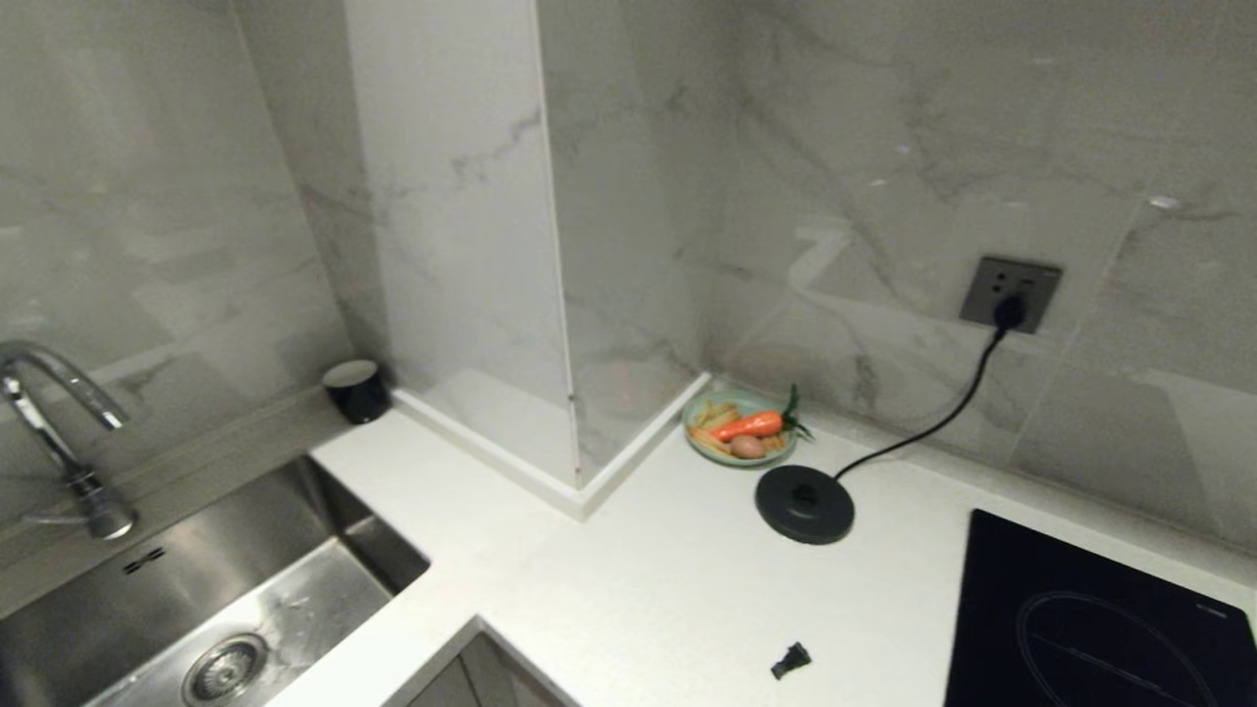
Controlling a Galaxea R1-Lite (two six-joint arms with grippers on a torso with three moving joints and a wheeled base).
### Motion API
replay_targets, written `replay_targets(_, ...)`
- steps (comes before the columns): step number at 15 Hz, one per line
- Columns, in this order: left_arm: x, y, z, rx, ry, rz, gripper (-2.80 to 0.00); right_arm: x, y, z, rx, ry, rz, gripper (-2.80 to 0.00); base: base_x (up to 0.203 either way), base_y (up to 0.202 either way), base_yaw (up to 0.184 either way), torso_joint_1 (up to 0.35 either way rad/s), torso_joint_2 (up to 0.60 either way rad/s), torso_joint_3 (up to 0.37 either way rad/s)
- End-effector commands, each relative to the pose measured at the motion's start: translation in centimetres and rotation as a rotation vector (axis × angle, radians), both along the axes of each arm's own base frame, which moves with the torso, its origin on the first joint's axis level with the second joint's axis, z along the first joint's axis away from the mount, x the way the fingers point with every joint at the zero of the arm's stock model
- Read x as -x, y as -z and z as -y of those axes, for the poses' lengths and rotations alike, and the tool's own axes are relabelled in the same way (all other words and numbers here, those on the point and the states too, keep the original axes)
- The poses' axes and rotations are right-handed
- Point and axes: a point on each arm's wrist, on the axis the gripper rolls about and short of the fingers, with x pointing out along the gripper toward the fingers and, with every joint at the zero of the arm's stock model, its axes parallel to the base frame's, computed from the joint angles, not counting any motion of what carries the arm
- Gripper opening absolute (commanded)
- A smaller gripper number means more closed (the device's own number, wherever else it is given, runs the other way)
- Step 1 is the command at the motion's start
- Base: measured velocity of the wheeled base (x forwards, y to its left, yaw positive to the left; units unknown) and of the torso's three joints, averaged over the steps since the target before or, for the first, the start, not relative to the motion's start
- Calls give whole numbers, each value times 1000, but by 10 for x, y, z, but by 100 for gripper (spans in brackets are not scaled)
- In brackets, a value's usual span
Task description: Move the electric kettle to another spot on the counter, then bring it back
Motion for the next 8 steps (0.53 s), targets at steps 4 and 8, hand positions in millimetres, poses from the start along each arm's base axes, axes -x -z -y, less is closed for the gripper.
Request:
replay_targets(4, 0, 0, 0, 0, 0, -2, -280, 0, 0, 0, 1, -1, 0, -280, 3, 7, -175, 5, 1, 3)
replay_targets(8, 0, 0, 0, -1, 1, -2, -280, 0, 0, 0, 1, -1, 0, -280, 3, 9, -176, 4, 1, 1)
